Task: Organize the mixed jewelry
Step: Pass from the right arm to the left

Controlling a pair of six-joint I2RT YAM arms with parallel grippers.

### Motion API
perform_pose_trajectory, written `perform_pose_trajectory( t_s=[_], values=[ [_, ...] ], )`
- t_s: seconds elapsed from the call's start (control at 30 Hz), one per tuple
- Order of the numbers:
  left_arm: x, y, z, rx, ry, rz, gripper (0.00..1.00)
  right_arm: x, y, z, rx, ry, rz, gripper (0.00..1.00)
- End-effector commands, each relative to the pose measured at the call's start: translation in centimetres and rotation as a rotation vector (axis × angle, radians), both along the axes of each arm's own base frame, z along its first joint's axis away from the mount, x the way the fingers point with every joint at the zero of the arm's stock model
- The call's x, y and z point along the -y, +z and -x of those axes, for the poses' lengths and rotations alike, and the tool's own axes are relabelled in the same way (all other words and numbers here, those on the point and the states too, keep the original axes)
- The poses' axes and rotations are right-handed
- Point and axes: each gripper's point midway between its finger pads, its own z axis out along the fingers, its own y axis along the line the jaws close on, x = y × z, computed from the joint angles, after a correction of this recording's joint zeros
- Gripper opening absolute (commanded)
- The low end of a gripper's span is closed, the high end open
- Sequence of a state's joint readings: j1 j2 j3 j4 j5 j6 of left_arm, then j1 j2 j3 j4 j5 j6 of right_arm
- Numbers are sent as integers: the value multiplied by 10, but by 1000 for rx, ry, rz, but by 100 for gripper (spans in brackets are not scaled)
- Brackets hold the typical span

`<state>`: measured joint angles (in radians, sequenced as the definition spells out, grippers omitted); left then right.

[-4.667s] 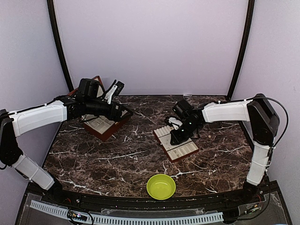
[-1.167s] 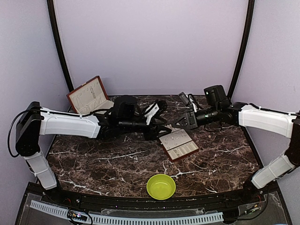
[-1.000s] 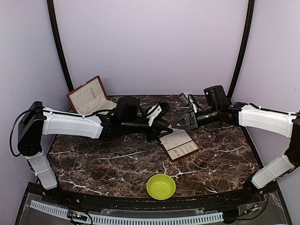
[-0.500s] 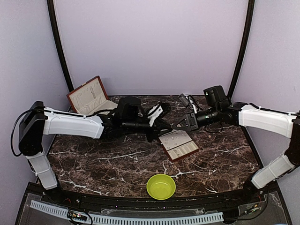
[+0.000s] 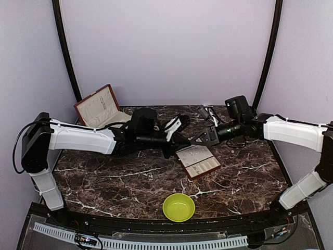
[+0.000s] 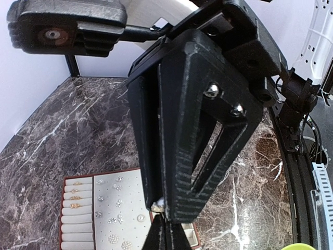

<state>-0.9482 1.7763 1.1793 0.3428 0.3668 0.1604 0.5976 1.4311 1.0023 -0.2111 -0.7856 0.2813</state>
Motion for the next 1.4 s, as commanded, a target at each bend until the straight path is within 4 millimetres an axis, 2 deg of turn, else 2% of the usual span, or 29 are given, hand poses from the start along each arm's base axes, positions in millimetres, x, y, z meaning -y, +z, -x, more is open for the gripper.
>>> perform_pose_trajectory(
  t_s=[0.0,0.13,0.23,0.5,0.63,0.83,1.1,1.23,1.37],
  values=[
    [9,25,4,31,-32,74,0,-5,-1,0,17,11,2,15],
    [10,26,6,21,-37,86,0,-3,-3,-4,33,-10,15,16],
    [9,25,5,8,-30,89,0,-1,-1,-8,56,-38,24,21],
    [-1,17,-1,-52,55,74,0,15,13,-23,127,-156,18,57],
    [-7,12,0,-108,71,64,0,24,26,-27,162,-206,-27,69],
    [-20,17,0,-212,81,82,0,29,44,-28,218,-262,-130,75],
    [-48,24,-5,-358,25,106,0,37,48,-31,262,-355,-155,76],
    [-61,24,-5,-392,2,85,0,29,44,-26,263,-356,-162,76],
    [-68,29,2,-391,-51,80,0,16,44,-21,248,-341,-193,75]
  ],
)
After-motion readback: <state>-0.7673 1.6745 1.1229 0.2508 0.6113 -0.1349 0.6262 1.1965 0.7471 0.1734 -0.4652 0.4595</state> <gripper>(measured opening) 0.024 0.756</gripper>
